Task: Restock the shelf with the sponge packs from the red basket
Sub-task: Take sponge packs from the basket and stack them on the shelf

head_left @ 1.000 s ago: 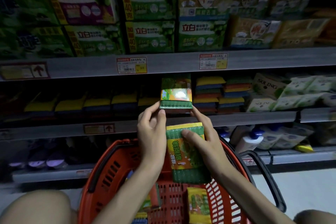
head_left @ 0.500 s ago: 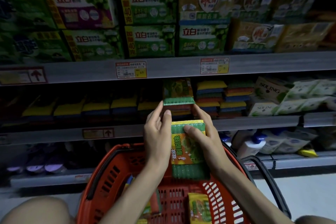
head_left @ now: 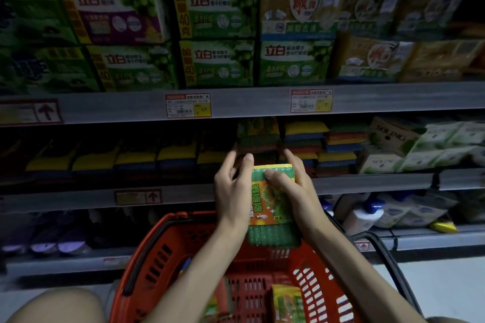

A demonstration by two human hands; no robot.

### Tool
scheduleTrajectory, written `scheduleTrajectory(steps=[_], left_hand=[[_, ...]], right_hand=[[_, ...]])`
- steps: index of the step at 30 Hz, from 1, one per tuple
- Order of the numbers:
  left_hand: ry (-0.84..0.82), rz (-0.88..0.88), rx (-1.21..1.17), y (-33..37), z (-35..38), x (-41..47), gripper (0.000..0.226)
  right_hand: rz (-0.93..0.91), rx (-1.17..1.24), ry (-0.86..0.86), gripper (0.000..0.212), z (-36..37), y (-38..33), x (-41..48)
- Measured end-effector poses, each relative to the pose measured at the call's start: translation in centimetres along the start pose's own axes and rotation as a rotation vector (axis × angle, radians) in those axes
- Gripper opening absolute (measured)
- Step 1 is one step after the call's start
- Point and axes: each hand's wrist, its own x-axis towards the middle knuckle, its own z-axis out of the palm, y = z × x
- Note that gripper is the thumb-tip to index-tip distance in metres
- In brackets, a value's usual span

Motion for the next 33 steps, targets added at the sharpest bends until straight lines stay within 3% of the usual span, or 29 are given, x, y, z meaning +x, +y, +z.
scheduleTrajectory(steps=[2, 5, 11, 16, 21, 25, 33], left_hand=[[0.016, -0.013, 0.015, -0.1, 0.1, 0.1, 0.070], [0.034, -0.022, 0.039, 0.2, 0.3, 0.2, 0.050], [0.025, 0.049, 0.041, 0.9, 0.2, 0.7, 0.049], [0.016, 0.070, 0.038, 0.7, 0.3, 0.5, 0.062], [0.021, 0.062, 0.028, 0.4, 0.0, 0.4, 0.063], [0.007, 0.058, -0.007, 0.3, -0.8, 0.3, 0.042], [-0.040, 0.070, 0.047, 0.6, -2.9, -1.0, 0.031]], right_hand=[[0.020, -0.002, 0.004, 0.109, 0.0, -0.1, 0.1], [0.029, -0.014, -0.001, 0.107, 0.0, -0.2, 0.0], [-0.001, -0.018, -0.008, 0.093, -0.1, -0.5, -0.2], [0.011, -0.033, 0.028, 0.101, -0.1, -0.1, -0.3], [0.035, 0.017, 0.049, 0.095, -0.3, 0.4, -0.5], [0.053, 0.044, 0.046, 0.083, -0.5, 0.6, -1.0], [0.020, 0.105, 0.004, 0.064, -0.8, -0.2, -2.3]])
